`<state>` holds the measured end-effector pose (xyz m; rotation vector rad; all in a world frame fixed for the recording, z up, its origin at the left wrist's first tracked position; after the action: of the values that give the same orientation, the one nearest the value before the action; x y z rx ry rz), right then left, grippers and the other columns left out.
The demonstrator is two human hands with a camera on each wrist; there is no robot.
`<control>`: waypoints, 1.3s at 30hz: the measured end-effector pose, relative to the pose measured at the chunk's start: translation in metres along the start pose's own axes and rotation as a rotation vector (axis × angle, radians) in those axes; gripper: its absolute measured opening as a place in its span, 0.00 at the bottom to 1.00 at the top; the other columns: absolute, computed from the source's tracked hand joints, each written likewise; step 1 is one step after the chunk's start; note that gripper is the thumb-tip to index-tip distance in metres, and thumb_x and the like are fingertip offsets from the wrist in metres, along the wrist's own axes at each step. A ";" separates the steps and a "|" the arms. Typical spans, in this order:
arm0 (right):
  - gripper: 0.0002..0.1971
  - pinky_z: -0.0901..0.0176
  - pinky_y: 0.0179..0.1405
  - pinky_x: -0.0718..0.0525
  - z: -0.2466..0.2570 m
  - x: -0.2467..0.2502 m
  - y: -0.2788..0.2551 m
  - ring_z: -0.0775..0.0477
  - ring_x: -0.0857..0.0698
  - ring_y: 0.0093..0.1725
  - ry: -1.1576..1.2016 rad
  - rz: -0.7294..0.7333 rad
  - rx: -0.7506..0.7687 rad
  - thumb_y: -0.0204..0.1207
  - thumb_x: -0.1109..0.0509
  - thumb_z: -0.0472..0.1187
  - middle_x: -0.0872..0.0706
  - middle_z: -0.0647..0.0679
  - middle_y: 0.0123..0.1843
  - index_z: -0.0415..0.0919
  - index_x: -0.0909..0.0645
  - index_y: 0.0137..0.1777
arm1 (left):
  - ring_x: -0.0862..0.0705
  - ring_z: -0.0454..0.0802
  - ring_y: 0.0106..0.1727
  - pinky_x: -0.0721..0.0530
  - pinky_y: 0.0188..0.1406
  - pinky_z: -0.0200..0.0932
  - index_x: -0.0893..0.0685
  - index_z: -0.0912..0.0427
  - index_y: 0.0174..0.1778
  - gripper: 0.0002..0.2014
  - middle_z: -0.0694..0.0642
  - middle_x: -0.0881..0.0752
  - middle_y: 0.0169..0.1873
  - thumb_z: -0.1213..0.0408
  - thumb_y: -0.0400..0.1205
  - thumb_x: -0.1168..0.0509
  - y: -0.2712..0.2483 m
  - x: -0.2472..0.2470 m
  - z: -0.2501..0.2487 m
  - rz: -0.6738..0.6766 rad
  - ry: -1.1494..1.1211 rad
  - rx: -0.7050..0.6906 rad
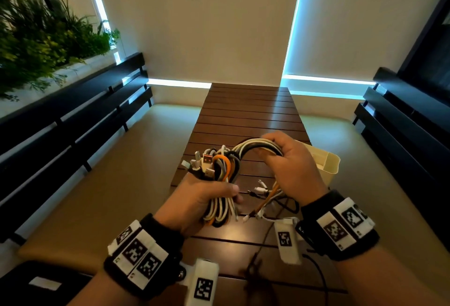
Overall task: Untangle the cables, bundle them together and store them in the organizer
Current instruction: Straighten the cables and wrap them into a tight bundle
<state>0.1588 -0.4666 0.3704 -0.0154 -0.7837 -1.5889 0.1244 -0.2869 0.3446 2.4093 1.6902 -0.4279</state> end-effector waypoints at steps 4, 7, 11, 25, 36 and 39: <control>0.01 0.71 0.31 0.23 -0.023 -0.003 -0.007 0.55 0.18 0.37 -0.100 0.035 0.034 0.81 0.27 0.46 0.16 0.54 0.36 0.53 0.17 0.49 | 0.19 0.56 0.27 0.14 0.35 0.52 0.10 0.58 0.39 0.11 0.62 0.19 0.29 0.69 0.61 0.24 0.000 -0.006 -0.007 -0.037 -0.048 -0.066; 0.09 0.70 0.38 0.24 -0.066 -0.022 -0.020 0.60 0.20 0.40 -0.213 0.156 -0.085 0.79 0.27 0.45 0.20 0.58 0.43 0.59 0.25 0.50 | 0.21 0.52 0.24 0.15 0.30 0.46 0.12 0.64 0.43 0.10 0.59 0.22 0.27 0.71 0.67 0.31 0.002 -0.007 -0.023 -0.025 -0.135 -0.082; 0.18 0.54 0.59 0.15 -0.144 -0.032 -0.056 0.54 0.17 0.58 -0.359 0.258 -0.363 0.78 0.28 0.38 0.22 0.57 0.60 0.55 0.23 0.63 | 0.22 0.46 0.27 0.16 0.30 0.46 0.19 0.65 0.50 0.21 0.53 0.23 0.27 0.68 0.61 0.24 0.008 0.015 -0.055 0.016 -0.193 -0.162; 0.44 0.65 0.73 0.31 0.009 -0.043 0.007 0.67 0.33 0.78 0.248 0.242 -0.040 0.65 0.20 0.58 0.32 0.70 0.79 0.72 0.39 0.79 | 0.18 0.58 0.30 0.14 0.26 0.46 0.11 0.65 0.45 0.12 0.64 0.17 0.33 0.72 0.66 0.29 0.028 0.047 -0.044 0.043 -0.071 0.045; 0.04 0.64 0.34 0.14 0.029 -0.096 0.013 0.50 0.12 0.32 0.316 0.300 -0.222 0.78 0.26 0.35 0.13 0.50 0.33 0.38 0.17 0.51 | 0.21 0.46 0.26 0.16 0.31 0.47 0.15 0.62 0.43 0.11 0.54 0.22 0.29 0.70 0.65 0.28 0.016 0.080 -0.058 0.235 -0.173 -0.022; 0.08 0.65 0.35 0.14 0.027 -0.098 0.005 0.51 0.13 0.33 0.370 0.229 -0.247 0.79 0.27 0.32 0.14 0.49 0.35 0.43 0.18 0.54 | 0.23 0.46 0.28 0.16 0.33 0.46 0.15 0.63 0.42 0.14 0.53 0.23 0.28 0.68 0.61 0.27 0.017 0.089 -0.047 0.211 -0.267 0.014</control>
<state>0.1714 -0.3680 0.3500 0.0100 -0.2848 -1.4064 0.1748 -0.1991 0.3598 2.3806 1.3132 -0.6936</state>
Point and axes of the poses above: each hand's wrist, its own y-axis towards the middle knuckle, its own x-axis out of the back of the hand, z = x × y, the point moved 4 cm from there along y, towards the middle knuckle
